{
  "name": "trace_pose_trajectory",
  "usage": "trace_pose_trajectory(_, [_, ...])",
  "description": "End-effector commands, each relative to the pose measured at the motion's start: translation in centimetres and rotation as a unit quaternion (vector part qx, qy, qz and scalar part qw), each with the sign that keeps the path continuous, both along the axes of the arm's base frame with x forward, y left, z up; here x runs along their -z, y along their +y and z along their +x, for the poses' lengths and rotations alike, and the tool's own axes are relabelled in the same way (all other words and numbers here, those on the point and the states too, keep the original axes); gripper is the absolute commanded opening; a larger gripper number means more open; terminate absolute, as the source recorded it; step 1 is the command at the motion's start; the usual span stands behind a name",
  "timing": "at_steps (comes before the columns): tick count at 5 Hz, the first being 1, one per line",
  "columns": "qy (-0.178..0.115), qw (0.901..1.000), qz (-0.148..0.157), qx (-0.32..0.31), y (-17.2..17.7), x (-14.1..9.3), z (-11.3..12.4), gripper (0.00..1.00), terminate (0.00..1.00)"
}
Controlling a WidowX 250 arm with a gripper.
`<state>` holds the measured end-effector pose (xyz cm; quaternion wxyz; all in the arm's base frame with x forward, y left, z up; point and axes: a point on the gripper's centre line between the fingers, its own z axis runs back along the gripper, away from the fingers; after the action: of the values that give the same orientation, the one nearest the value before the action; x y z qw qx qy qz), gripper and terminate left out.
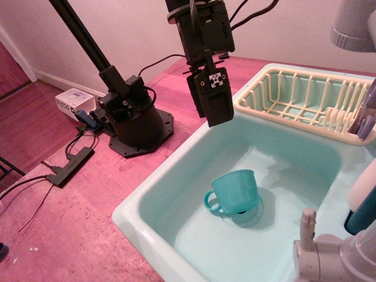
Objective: Flip cup upright
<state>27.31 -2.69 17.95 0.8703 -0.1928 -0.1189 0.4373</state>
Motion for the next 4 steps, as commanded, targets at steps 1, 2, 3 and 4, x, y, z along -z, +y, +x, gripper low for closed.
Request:
trace_pose_trajectory(1, [0.000,1.0000,0.000,0.000,0.0,0.0,0.0,1.00,0.00])
trace_pose_trajectory(2, [0.003,0.9993,0.009,0.037,-0.7,1.3,1.9,1.00,0.00])
trace_pose_trajectory(3, [0.008,0.9980,0.002,0.063,-1.7,2.8,3.2,1.00,0.00])
trace_pose_trajectory(4, [0.017,0.9956,-0.015,0.091,-2.8,4.4,3.9,1.00,0.00])
